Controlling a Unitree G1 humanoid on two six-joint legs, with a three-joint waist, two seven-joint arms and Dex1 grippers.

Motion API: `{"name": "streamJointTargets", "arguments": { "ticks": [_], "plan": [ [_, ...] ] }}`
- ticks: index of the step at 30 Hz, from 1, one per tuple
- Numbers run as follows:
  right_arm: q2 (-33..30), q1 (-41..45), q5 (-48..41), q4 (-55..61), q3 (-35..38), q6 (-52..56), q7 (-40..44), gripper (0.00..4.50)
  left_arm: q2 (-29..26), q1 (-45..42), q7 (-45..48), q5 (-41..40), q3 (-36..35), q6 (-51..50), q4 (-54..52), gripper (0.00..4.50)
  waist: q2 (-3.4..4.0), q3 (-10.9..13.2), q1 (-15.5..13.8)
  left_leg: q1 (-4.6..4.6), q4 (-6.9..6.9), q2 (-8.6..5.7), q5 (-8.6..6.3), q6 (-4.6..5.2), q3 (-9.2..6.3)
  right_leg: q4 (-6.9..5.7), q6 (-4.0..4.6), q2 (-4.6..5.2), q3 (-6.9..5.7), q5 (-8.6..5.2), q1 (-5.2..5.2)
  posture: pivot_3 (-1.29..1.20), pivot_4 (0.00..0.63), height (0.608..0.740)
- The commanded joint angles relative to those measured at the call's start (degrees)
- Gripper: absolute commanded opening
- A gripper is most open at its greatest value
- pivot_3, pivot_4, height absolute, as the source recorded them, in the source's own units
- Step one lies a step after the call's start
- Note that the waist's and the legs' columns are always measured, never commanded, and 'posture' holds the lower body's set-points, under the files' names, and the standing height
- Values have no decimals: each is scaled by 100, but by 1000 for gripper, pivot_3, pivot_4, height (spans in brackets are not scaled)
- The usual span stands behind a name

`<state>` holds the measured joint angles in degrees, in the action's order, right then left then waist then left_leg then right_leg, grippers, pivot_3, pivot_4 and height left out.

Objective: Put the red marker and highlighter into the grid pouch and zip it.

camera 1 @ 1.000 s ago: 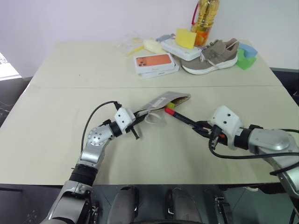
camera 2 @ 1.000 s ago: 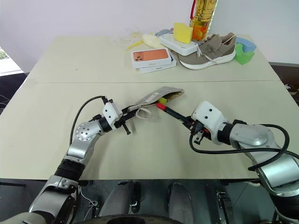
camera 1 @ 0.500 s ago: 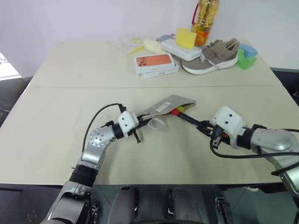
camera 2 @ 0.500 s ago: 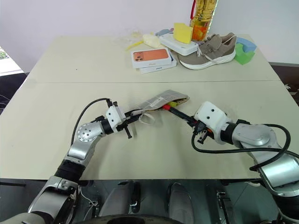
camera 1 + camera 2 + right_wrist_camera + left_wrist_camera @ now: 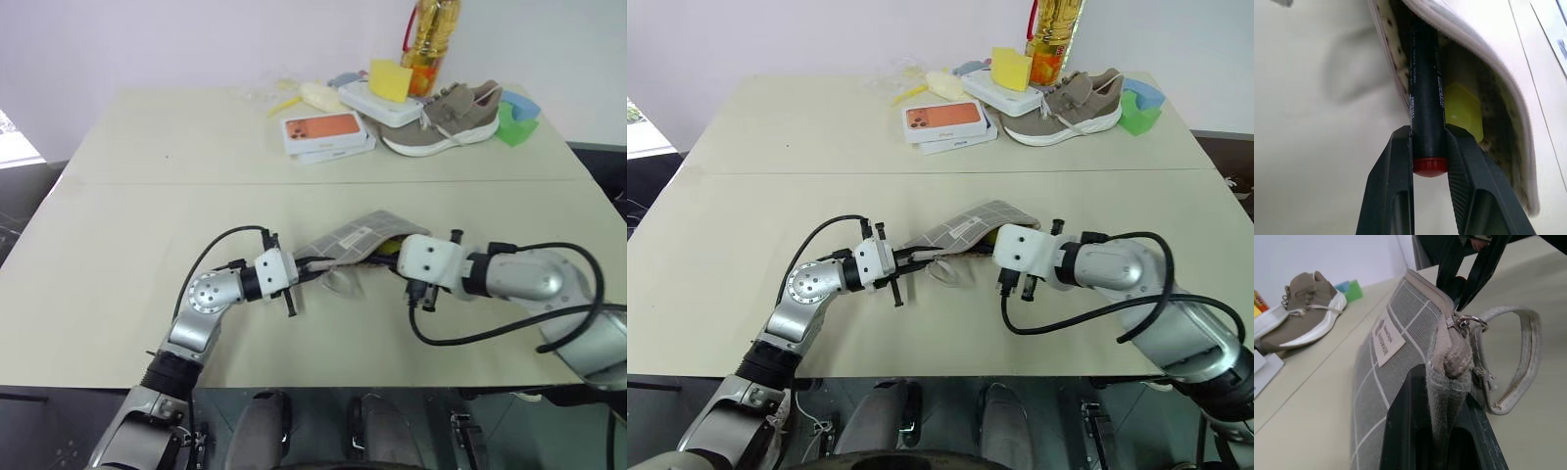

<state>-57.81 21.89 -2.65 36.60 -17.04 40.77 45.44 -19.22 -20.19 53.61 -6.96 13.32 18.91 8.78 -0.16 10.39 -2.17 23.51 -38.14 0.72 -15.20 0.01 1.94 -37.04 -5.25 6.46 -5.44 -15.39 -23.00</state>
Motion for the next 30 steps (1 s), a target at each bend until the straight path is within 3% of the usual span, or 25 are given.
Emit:
{"name": "streamJointTargets", "arguments": {
  "ticks": [1, 5, 14, 18, 21, 24, 27, 30],
  "plan": [
    [47, 166, 189, 90, -17, -82, 57, 1833, 58, -29, 49, -102, 97, 51, -309, 0, 0, 0, -3, 0, 0, 0, 0, 0, 0, 0, 0, 0, 0, 0, 0, 0, 150, 740],
    [72, 58, 276, 41, 451, -148, -102, 3859, 33, 7, -42, -91, 18, 21, -273, 0, 0, 0, 1, 0, 0, 0, 0, 0, 1, -1, 0, 1, 0, 0, 0, 0, 150, 740],
    [1624, -445, -1982, 774, 2688, 1568, -180, 3859, 435, -266, -818, -322, -508, -473, 124, 0, -1, 0, -7, -1, -5, 0, 0, 0, -6, 0, 0, 1, -5, 1, 10, 0, 150, 740],
    [2472, -597, -2667, 1124, 2549, 2060, -625, 3859, 537, -360, -918, -272, -494, -417, 258, 0, -1, 0, 16, -2, -4, 0, 0, 0, -10, -1, 0, 0, -7, 1, 11, 0, 150, 740],
    [3257, -389, -2616, 952, 2179, 2331, -1408, 3859, 599, -408, -983, -244, -467, -392, 314, 0, 0, -1, 39, -4, -3, 2, 0, 0, -10, -8, 0, -3, -6, 1, 8, 0, 150, 740],
    [3651, -231, -2467, 703, 1823, 2468, -1921, 3859, 635, -424, -1014, -218, -452, -371, 336, 0, 0, -1, 48, -4, -4, 0, 0, -1, -11, -9, 0, -2, -6, 1, 9, 0, 150, 740],
    [3966, -95, -2451, 549, 1702, 2549, -2302, 2988, 630, -411, -1027, -213, -437, -357, 323, 0, 1, -1, 39, -4, -3, -2, 0, -1, -12, -8, 0, -2, -6, 1, 8, 0, 150, 740],
    [3986, -19, -2398, 423, 1619, 2604, -2511, 1643, 603, -393, -1031, -207, -442, -340, 330, 0, 1, -1, 42, -3, -3, -2, 0, -1, -11, -8, 0, -2, -6, 1, 8, 0, 150, 740]
  ]
}}
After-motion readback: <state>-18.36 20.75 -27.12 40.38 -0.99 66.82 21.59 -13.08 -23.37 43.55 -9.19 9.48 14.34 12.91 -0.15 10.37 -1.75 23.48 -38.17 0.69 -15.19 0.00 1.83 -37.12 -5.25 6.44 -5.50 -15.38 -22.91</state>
